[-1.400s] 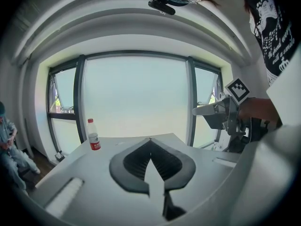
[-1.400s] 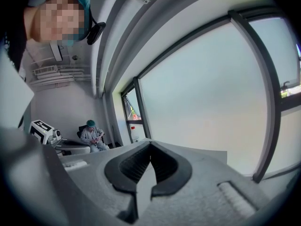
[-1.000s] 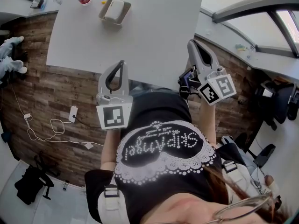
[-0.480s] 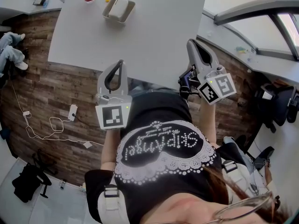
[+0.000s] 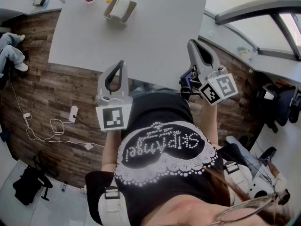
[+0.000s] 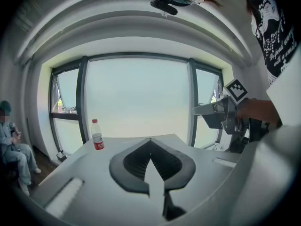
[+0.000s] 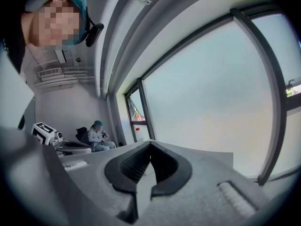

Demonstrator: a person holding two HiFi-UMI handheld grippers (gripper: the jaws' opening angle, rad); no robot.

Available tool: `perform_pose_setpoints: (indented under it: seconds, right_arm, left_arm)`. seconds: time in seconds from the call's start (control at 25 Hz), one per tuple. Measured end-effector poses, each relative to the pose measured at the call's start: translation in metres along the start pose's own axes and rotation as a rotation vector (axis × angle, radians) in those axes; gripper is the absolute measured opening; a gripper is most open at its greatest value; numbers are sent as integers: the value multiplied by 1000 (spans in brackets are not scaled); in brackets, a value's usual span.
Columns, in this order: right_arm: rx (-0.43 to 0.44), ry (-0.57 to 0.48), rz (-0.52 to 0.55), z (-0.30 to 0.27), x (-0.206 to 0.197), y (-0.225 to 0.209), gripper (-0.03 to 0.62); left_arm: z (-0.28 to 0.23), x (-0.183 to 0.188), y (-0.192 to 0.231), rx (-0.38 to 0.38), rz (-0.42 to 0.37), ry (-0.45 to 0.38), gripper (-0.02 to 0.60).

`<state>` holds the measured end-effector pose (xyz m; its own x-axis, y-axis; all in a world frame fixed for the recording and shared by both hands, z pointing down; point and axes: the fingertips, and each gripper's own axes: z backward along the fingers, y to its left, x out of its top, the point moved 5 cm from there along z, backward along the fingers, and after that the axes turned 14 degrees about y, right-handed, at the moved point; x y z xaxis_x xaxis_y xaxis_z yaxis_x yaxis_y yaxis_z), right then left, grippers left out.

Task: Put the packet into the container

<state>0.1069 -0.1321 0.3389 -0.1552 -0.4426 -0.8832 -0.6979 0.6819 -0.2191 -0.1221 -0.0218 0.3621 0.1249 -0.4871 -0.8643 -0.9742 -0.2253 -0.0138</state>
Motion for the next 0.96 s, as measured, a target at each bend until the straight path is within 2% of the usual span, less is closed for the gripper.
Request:
perform_pose_setpoints:
  seconds: [0.96]
  right_arm:
    - [-3, 27, 24, -14, 3, 5, 0]
  left_arm:
    - [-6, 0, 12, -4, 13, 2, 3]
